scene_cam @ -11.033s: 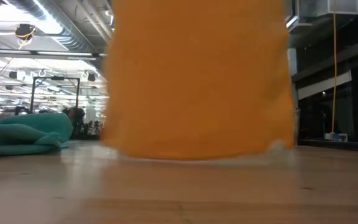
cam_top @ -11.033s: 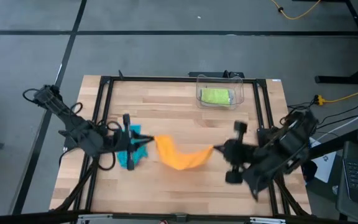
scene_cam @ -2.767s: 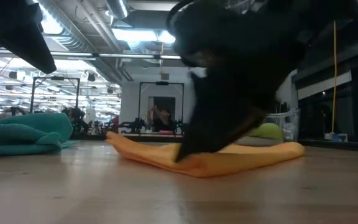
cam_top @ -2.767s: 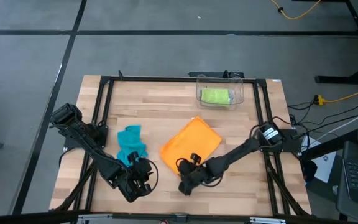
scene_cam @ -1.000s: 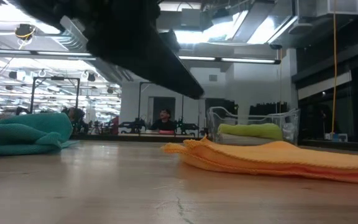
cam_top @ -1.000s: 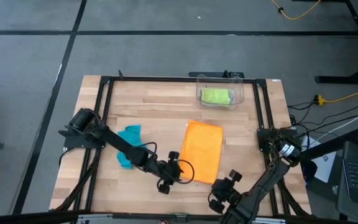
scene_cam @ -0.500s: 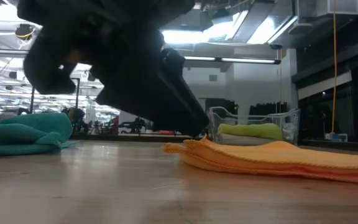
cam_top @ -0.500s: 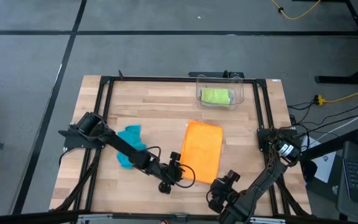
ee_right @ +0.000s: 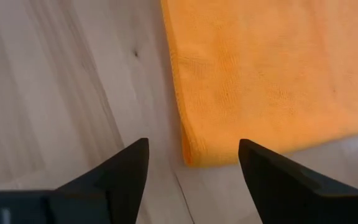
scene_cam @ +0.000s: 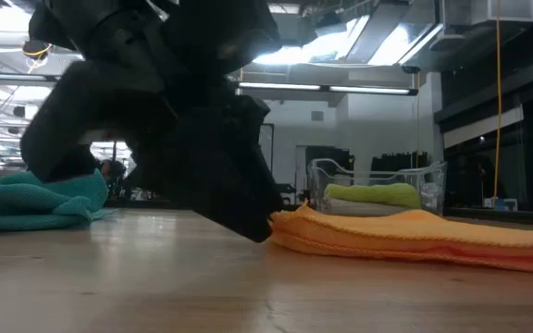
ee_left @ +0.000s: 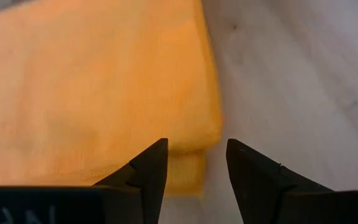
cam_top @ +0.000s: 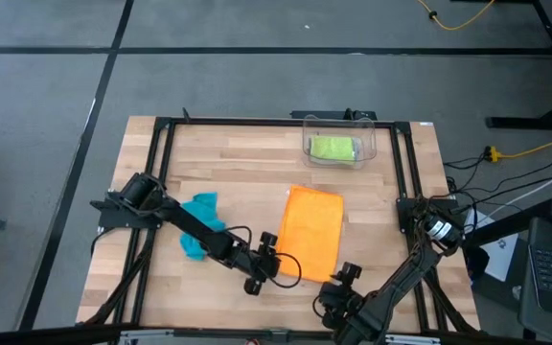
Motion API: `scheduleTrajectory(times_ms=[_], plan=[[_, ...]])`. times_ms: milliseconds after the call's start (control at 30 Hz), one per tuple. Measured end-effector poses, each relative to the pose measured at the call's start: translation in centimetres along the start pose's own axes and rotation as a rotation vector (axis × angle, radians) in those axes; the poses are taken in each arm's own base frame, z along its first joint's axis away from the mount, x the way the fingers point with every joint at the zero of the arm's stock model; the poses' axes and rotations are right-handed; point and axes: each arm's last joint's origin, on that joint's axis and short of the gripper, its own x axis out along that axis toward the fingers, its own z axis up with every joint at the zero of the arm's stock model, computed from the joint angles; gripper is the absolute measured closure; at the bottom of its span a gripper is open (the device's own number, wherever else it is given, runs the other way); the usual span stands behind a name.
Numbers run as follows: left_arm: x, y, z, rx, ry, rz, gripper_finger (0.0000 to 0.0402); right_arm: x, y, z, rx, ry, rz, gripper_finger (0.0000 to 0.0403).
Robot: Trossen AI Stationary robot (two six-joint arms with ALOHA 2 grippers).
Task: Fold microfiber towels
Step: Fold the orange microfiber
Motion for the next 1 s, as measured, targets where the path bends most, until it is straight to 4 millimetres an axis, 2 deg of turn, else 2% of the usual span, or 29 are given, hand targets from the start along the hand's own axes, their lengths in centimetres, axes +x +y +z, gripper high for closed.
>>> scheduleTrajectory(times_ms=[267,400,667,1000], plan=[[0.2,0.8,-0.3,-0.011,0.028,0.023,0.0245,0.5,-0.2,0.7,0.023,0.035,0.010,0.0150],[0.3,1.2,-0.3,-0.019,0.031,0.031,0.0245,0.8,0.1,0.7,-0.031,0.049,0.029,0.0150],[0.3,1.2,-0.3,-0.018,0.032,0.028,0.0245,2.8,1.0,0.2,-0.130,0.038,-0.001,0.0150],[0.6,0.8,-0.4,-0.014,0.025,0.024,0.0245,3.4,0.8,0.5,-0.125,0.050,-0.022,0.0150]])
